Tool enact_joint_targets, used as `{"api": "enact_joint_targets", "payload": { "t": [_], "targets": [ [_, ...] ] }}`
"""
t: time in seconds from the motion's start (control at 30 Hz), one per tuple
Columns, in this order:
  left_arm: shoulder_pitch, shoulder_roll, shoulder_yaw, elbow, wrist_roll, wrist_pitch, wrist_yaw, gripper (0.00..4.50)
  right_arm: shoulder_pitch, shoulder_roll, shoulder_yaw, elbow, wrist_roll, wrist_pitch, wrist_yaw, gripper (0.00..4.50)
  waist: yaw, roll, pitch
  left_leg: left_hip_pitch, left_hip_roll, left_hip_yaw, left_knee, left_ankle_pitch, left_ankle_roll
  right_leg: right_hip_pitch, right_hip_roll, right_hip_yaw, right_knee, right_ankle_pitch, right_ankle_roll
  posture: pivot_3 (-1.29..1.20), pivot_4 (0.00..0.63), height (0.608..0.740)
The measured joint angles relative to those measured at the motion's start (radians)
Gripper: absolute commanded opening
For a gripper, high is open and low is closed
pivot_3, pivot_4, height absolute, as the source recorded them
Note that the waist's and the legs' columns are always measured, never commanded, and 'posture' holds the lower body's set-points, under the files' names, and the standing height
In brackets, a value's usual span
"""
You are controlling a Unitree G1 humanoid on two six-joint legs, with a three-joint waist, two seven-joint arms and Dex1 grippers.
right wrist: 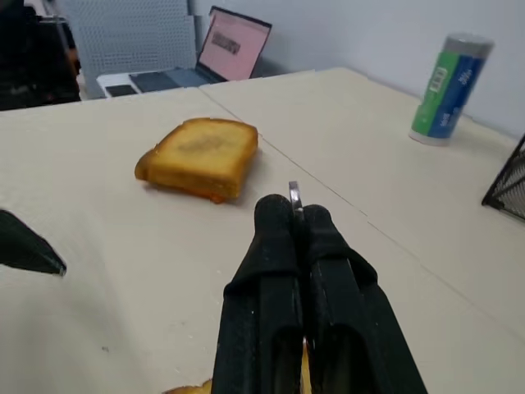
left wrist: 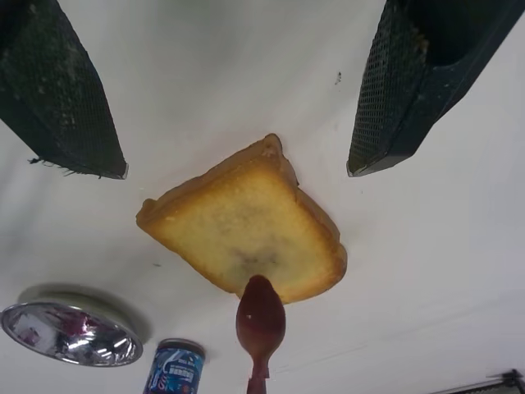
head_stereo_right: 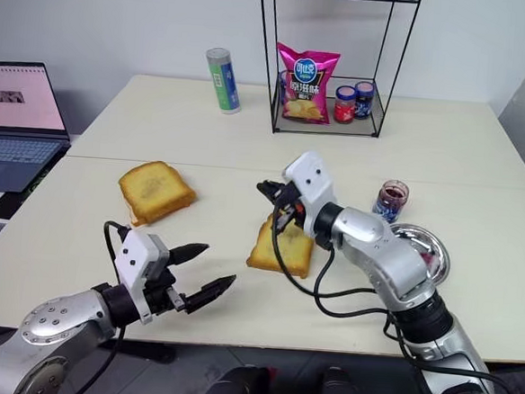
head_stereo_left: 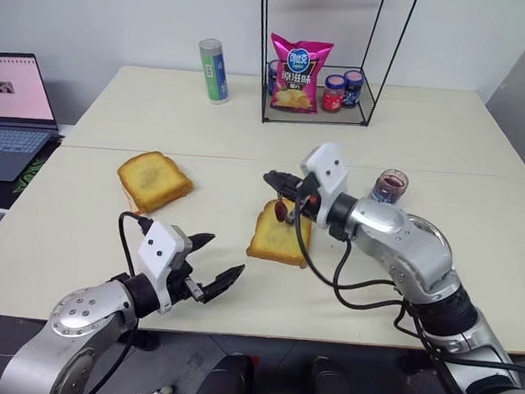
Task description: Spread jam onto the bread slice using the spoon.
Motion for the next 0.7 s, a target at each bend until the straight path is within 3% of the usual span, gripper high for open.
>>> {"api": "enact_joint_targets", "payload": {
  "t": [0.5,0.6,0.7],
  "targets": [
    [-0.066,0.013,-0.05,0.046,-0.001,-0.021,0.002,4.5,0.036,0.029,-0.046,0.001,-0.122,-0.048,0.108,0.04,0.005,0.0,0.0,0.0,0.0,-0.001,0.0,0.0,-0.001,0.0,0.0,-0.001,-0.001,0.0,-0.001,0.0,0.15,0.74],
    [-0.067,0.02,-0.052,0.05,-0.002,-0.021,-0.004,4.5,0.037,0.053,-0.094,-0.009,-0.099,0.0,0.104,0.04,0.006,0.0,0.0,0.0,0.0,-0.001,0.0,0.0,-0.001,0.0,0.0,-0.001,-0.001,0.001,-0.001,0.0,0.15,0.74],
    [-0.078,0.03,-0.053,0.055,-0.002,-0.021,-0.005,4.5,0.039,0.191,-0.264,0.0,0.063,0.167,0.015,0.04,0.005,-0.001,0.0,0.0,0.0,-0.002,-0.001,0.0,-0.001,0.0,0.0,-0.001,0.0,0.001,-0.003,0.0,0.15,0.74]
  ]
}}
